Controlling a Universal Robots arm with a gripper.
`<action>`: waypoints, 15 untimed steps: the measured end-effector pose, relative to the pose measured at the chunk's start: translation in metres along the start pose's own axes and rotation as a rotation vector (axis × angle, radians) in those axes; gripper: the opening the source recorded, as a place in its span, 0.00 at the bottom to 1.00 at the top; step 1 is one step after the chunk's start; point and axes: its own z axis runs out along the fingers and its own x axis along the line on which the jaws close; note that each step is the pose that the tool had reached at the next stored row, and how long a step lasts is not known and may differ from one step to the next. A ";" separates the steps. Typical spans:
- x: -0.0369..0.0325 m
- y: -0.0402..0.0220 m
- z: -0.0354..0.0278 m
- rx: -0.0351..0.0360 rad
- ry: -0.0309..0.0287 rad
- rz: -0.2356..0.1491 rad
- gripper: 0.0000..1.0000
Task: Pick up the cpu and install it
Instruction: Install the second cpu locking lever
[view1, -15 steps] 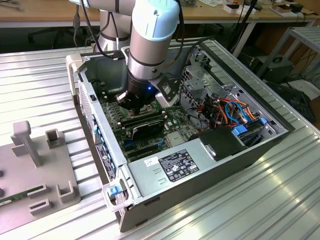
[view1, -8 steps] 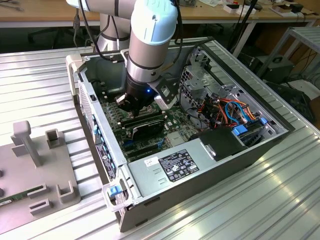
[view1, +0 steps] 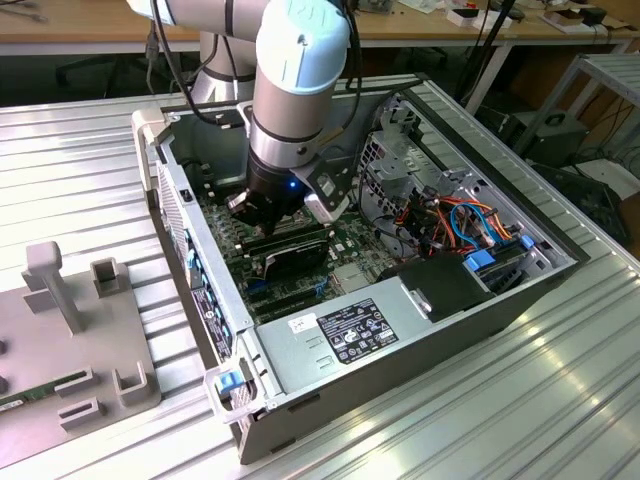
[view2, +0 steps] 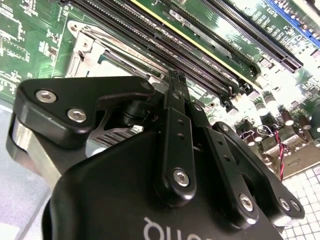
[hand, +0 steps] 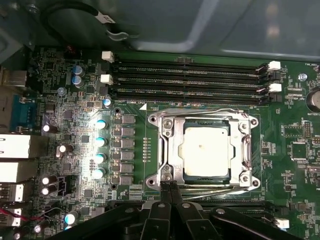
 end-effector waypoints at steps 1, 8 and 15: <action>0.0007 0.0000 0.0000 0.0001 -0.0002 0.000 0.11; 0.0018 0.0003 0.0002 0.0001 -0.0003 0.000 0.11; 0.0018 0.0006 0.0003 0.0001 -0.0003 0.000 0.11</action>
